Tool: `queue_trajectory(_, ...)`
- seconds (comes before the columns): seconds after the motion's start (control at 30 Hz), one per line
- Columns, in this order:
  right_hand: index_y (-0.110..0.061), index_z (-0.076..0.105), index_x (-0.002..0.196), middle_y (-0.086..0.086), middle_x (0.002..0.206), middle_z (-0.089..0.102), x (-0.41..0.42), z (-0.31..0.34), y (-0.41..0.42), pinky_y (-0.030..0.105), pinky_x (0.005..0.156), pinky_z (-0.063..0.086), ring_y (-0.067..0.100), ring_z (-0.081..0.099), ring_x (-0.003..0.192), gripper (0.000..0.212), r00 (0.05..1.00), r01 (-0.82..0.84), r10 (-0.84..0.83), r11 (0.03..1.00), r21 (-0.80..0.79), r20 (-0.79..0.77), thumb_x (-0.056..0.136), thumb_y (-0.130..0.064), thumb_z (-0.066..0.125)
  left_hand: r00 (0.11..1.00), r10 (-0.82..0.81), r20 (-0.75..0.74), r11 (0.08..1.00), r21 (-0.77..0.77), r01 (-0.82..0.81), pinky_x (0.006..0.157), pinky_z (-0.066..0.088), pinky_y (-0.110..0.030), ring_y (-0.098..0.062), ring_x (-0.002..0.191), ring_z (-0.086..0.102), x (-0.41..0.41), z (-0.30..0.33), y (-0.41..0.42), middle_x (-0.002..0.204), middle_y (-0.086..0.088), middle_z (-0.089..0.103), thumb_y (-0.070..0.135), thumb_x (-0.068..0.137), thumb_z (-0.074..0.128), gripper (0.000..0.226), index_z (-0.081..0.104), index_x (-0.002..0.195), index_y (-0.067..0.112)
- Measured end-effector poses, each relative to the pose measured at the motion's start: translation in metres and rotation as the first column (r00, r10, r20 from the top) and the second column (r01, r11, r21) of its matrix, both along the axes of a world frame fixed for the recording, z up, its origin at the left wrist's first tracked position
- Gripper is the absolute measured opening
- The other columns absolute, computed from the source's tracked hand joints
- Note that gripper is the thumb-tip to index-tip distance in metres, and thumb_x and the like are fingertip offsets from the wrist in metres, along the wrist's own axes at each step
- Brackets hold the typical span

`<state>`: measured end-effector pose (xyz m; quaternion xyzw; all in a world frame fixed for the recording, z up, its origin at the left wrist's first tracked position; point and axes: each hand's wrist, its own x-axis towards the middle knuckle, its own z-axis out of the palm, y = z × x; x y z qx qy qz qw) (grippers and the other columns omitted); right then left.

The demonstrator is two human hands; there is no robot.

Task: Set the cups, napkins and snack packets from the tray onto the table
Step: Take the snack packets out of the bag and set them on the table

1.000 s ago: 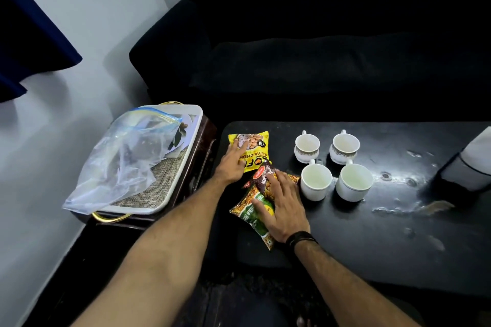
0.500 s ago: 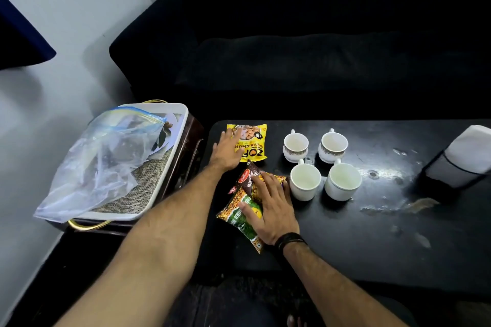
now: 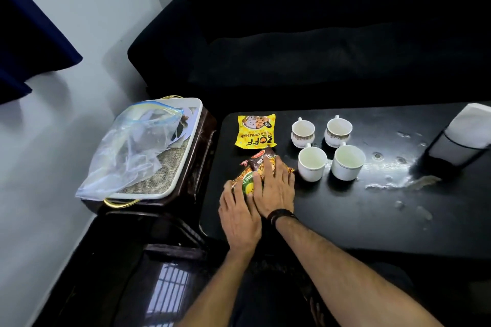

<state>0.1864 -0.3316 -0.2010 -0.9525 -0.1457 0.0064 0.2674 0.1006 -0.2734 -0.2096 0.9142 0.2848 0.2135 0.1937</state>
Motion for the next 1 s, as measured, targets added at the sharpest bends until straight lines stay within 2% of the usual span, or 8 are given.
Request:
queue_trajectory(0.1, -0.026, 0.031, 0.15, 0.009, 0.155, 0.036, 0.002, 0.003, -0.01, 0.048, 0.1, 0.037, 0.03, 0.048, 0.126, 0.056, 0.995, -0.055, 0.061, 0.995, -0.077, 0.08, 0.098, -0.044, 0.019, 0.999, -0.032, -0.018, 0.977, -0.211, 0.027, 0.117, 0.033, -0.037, -0.022, 0.146, 0.032, 0.002, -0.001, 0.012, 0.161, -0.006, 0.029, 0.026, 0.106, 0.033, 0.046, 0.036, 0.15, 0.017)
queue_trajectory(0.27, -0.03, 0.029, 0.151, 0.006, 0.155, 0.036, 0.005, -0.014, -0.041, 0.044, 0.085, 0.042, 0.027, 0.052, 0.1, 0.058, 0.954, -0.18, 0.223, 0.961, -0.208, 0.203, 0.096, -0.047, 0.031, 0.998, -0.058, -0.017, 0.97, -0.239, 0.053, 0.112, 0.038, -0.029, -0.018, 0.144, 0.037, 0.016, 0.007, 0.051, 0.163, 0.002, 0.024, 0.011, 0.103, 0.039, 0.05, 0.039, 0.151, 0.024)
queue_trajectory(0.33, -0.03, 0.026, 0.153, 0.005, 0.156, 0.034, 0.003, -0.022, -0.044, 0.044, 0.087, 0.043, 0.028, 0.05, 0.106, 0.061, 0.95, -0.186, 0.229, 0.96, -0.208, 0.211, 0.095, -0.047, 0.034, 0.997, -0.056, 0.045, 0.958, -0.28, 0.066, 0.107, 0.035, -0.024, -0.016, 0.143, 0.038, 0.013, 0.007, 0.05, 0.162, 0.004, 0.027, 0.029, 0.105, 0.038, 0.044, 0.042, 0.149, 0.027)
queue_trajectory(0.43, -0.03, 0.024, 0.152, 0.005, 0.157, 0.031, 0.003, -0.024, -0.04, 0.048, 0.099, 0.043, 0.033, 0.041, 0.132, 0.06, 0.96, -0.183, 0.215, 0.967, -0.179, 0.182, 0.095, -0.046, 0.035, 0.981, -0.193, -0.026, 0.969, -0.163, 0.186, 0.121, 0.023, -0.037, -0.013, 0.149, 0.023, 0.007, -0.004, 0.035, 0.165, 0.004, 0.019, 0.051, 0.101, 0.037, 0.057, 0.031, 0.153, 0.031)
queue_trajectory(0.5, -0.029, 0.027, 0.151, 0.005, 0.158, 0.031, 0.003, -0.022, -0.04, 0.048, 0.103, 0.042, 0.033, 0.038, 0.138, 0.059, 0.961, -0.184, 0.213, 0.968, -0.168, 0.174, 0.095, -0.046, 0.037, 0.981, -0.166, -0.099, 0.986, -0.048, 0.162, 0.122, 0.021, -0.043, -0.018, 0.15, 0.02, 0.012, -0.009, 0.035, 0.167, -0.001, 0.012, 0.05, 0.101, 0.038, 0.058, 0.027, 0.155, 0.03)
queue_trajectory(0.6, -0.028, 0.032, 0.146, 0.005, 0.158, 0.031, 0.003, -0.022, -0.042, 0.047, 0.104, 0.044, 0.033, 0.037, 0.14, 0.054, 0.965, -0.176, 0.201, 0.973, -0.15, 0.169, 0.096, -0.045, 0.038, 0.986, -0.08, -0.148, 0.996, -0.043, 0.075, 0.121, 0.026, -0.047, -0.027, 0.151, 0.019, 0.022, -0.004, 0.044, 0.167, -0.005, 0.009, 0.041, 0.104, 0.036, 0.055, 0.026, 0.156, 0.028)
queue_trajectory(0.73, -0.027, 0.03, 0.149, 0.004, 0.161, 0.023, 0.004, -0.022, -0.041, 0.047, 0.106, 0.043, 0.03, 0.029, 0.146, 0.054, 0.966, -0.178, 0.2, 0.974, -0.139, 0.166, 0.097, -0.042, 0.036, 0.972, -0.052, -0.229, 0.999, -0.001, 0.053, 0.124, 0.007, -0.051, -0.021, 0.154, 0.005, 0.028, -0.007, 0.046, 0.167, -0.001, 0.0, 0.041, 0.105, 0.025, 0.054, 0.013, 0.157, 0.034)
queue_trajectory(1.0, -0.028, 0.023, 0.153, 0.004, 0.163, 0.019, 0.006, -0.022, -0.041, 0.045, 0.107, 0.042, 0.027, 0.023, 0.149, 0.057, 0.972, -0.161, 0.183, 0.976, -0.147, 0.15, 0.098, -0.042, 0.031, 0.977, -0.12, -0.178, 0.992, -0.046, 0.113, 0.125, 0.005, -0.047, -0.02, 0.152, 0.012, 0.034, -0.002, 0.051, 0.166, -0.002, 0.008, 0.033, 0.104, 0.034, 0.054, 0.019, 0.156, 0.032)
